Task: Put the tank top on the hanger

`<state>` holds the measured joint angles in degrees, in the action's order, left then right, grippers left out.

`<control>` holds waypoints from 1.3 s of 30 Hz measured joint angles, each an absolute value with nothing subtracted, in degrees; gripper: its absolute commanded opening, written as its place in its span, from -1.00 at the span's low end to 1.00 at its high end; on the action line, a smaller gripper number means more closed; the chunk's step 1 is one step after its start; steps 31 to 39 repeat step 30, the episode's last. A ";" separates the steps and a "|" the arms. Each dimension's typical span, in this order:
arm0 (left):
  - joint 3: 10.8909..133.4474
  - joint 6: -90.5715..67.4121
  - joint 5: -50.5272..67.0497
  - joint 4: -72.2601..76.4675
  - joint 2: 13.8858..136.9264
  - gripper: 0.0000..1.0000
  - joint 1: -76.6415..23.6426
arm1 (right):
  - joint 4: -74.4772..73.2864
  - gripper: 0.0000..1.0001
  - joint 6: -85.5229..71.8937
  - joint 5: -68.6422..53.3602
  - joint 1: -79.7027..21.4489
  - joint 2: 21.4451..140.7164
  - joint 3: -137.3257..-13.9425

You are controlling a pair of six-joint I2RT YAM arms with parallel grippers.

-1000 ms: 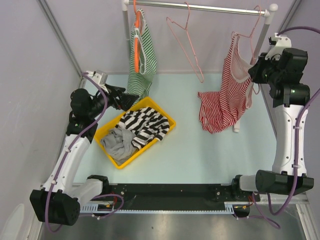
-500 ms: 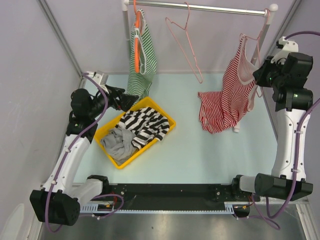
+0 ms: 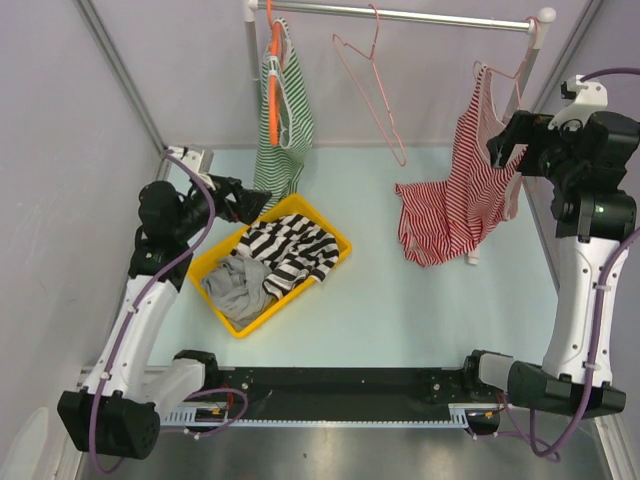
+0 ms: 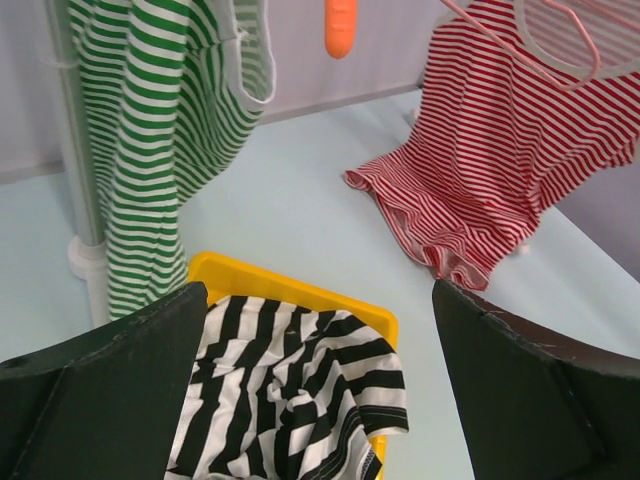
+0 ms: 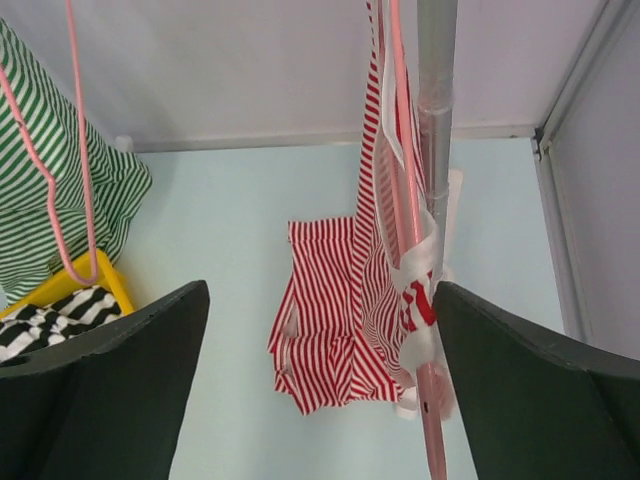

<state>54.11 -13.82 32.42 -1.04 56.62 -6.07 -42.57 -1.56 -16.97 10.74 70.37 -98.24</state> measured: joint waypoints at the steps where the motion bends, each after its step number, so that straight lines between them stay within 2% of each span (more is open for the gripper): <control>1: 54.11 -13.34 31.42 -1.56 55.99 0.99 -6.07 | -42.44 0.99 -1.52 -16.95 10.74 69.56 -98.13; 7: 54.11 -11.00 23.68 -8.47 49.71 0.99 -3.99 | -40.07 1.00 -1.65 -16.64 10.74 61.58 -92.90; 13: 55.20 -11.07 16.27 -19.05 43.70 0.99 7.07 | -35.59 1.00 -3.49 -16.60 10.83 50.24 -81.43; 21: 56.07 -8.93 12.82 -26.63 38.63 0.99 7.29 | -32.42 0.99 -5.21 -19.64 10.90 39.07 -71.07; 39: 56.38 -6.92 10.63 -29.54 36.23 0.99 7.29 | -30.44 0.99 -6.02 -22.44 10.90 36.80 -67.72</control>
